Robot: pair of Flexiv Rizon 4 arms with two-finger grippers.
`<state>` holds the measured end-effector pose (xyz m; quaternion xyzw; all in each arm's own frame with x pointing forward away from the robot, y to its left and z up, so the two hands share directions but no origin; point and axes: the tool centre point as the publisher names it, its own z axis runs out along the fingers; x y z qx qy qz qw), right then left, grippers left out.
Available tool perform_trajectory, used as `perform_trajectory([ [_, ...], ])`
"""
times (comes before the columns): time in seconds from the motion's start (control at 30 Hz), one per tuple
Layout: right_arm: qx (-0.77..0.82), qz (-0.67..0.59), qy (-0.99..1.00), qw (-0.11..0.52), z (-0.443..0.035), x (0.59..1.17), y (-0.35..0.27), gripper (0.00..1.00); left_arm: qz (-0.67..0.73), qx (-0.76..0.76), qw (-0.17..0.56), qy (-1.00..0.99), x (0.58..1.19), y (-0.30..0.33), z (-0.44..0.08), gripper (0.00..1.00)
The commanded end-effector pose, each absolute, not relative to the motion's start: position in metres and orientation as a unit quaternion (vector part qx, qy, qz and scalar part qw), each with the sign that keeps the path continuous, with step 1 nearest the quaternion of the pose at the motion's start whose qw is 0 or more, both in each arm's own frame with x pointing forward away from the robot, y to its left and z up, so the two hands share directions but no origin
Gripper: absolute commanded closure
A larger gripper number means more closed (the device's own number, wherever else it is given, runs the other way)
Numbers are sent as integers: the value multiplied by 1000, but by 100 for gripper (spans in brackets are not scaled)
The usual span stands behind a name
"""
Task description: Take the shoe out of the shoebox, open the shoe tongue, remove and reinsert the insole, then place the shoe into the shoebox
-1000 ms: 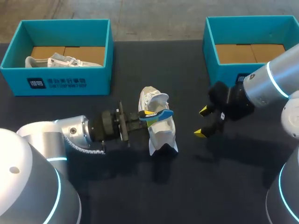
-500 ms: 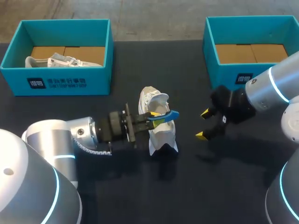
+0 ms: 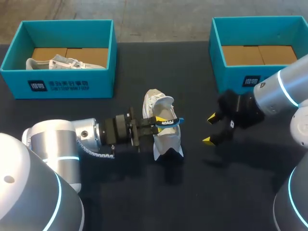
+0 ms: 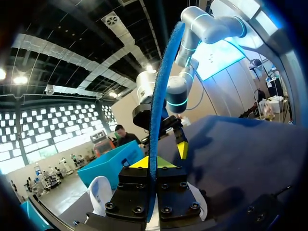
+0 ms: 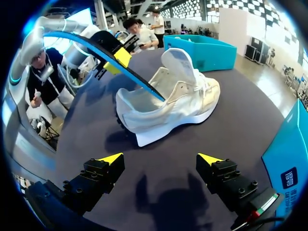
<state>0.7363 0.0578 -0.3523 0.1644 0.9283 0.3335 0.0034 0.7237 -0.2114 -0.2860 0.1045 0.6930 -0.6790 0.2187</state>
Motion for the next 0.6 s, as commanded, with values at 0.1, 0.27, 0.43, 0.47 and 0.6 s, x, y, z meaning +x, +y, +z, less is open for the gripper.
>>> perform_trajectory([
  [0.1,152,332,931,5,-358,738,62,0,-674,104,220,697,728,-210,-291,100],
  [0.27,144,335,931,7,-352,745,66,0,-667,113,223,702,733,-207,-297,100],
  [0.43,125,341,932,-1,-342,748,77,0,-662,116,221,707,736,-207,-301,100],
  [0.47,124,342,931,-5,-340,749,79,0,-662,116,221,707,736,-207,-302,100],
  [0.6,106,333,937,-9,-334,750,85,0,-659,118,221,709,738,-206,-305,100],
])
